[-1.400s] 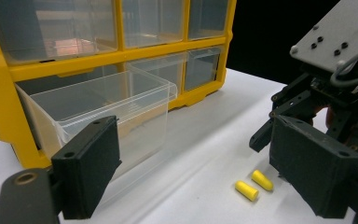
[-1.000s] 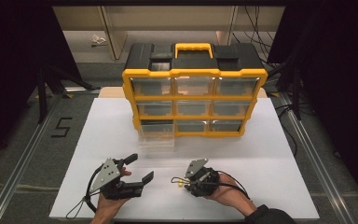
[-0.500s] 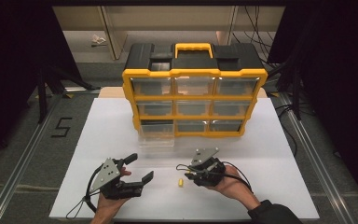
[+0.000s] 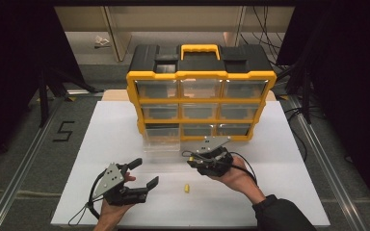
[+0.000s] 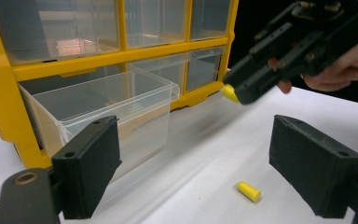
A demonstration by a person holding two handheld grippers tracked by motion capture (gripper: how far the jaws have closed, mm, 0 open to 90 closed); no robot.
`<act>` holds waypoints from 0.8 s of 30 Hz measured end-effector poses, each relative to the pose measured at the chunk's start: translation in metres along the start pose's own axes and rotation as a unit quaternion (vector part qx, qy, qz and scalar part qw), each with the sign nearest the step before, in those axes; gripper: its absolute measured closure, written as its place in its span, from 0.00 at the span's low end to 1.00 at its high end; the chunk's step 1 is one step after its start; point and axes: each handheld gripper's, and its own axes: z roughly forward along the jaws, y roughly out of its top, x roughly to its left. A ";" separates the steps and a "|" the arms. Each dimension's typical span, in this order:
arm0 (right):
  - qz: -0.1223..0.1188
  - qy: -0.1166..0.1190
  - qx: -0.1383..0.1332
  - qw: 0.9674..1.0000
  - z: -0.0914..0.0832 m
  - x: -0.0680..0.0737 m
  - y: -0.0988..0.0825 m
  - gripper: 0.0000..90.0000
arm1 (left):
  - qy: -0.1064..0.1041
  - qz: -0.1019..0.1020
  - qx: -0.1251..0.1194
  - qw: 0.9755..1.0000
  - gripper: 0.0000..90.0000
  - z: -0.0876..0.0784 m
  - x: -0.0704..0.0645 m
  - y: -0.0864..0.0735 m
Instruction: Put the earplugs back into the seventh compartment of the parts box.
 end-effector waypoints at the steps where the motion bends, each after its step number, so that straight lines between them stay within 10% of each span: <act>1: 0.001 -0.002 -0.008 1.000 -0.001 -0.003 0.005 0.77 | 0.000 0.000 0.000 1.000 0.18 0.000 0.000 0.000; 24: 0.008 -0.024 -0.014 1.000 0.023 -0.025 0.053 0.77 | 0.002 0.000 -0.003 1.000 0.18 -0.001 0.000 0.000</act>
